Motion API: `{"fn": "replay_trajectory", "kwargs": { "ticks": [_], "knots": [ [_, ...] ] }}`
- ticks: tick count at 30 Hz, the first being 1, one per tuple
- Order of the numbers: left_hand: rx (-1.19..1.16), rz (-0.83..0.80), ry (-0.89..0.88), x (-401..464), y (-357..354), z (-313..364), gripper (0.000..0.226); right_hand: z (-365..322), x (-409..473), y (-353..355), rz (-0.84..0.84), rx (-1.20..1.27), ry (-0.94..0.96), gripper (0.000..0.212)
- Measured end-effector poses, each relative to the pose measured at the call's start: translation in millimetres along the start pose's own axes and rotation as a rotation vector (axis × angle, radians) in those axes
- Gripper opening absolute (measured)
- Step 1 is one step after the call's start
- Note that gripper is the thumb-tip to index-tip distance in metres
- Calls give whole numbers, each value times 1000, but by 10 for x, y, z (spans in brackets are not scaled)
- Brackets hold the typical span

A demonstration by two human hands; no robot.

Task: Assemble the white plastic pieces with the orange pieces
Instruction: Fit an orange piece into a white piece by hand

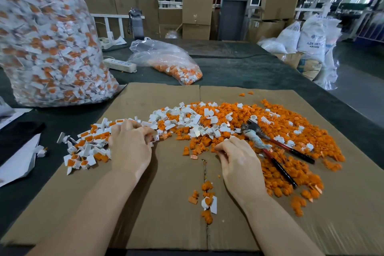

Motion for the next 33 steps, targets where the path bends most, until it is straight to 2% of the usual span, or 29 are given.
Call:
{"fn": "replay_trajectory", "kwargs": {
  "ticks": [3,6,8,11,15,19,21,24,29,30,33],
  "knots": [
    [32,54,-20,-37,0,73,34,24,-7,-19,-26,-15,-21,15],
    [-143,94,-196,-143,37,217,28,25,-9,-37,-53,-26,-30,18],
    [-261,-13,-315,-245,-10,349,24,30,-10,-40,-54,-30,-32,19],
    [-268,-213,-378,-365,-190,485,27,29,-7,-36,-50,-35,-28,18],
    [-291,-348,-331,-411,-331,535,30,12,-5,-17,-32,-13,-20,16],
    [-534,-438,-157,-414,-311,535,24,-49,5,8,3,72,54,12],
    [-641,-533,-108,-467,-326,578,20,-83,10,30,16,91,96,16],
    [-763,-631,-49,-549,-345,655,15,-131,6,23,-7,37,140,22],
    [-904,-795,42,-584,-384,747,19,-79,8,18,51,-30,87,13],
    [-888,-774,25,-558,-371,762,19,-56,8,18,61,-24,61,12],
    [-638,-480,-85,-385,-311,790,16,2,9,21,83,-15,-11,11]
  ]
}}
Point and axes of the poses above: each hand's wrist, its own x-axis towards the middle knuckle, its own y-axis out of the back of the hand, z = x × y, the point moved 6 cm from there along x, towards the middle knuckle, and after that the axes turned 13 degrees about y, right-handed, at the moved point
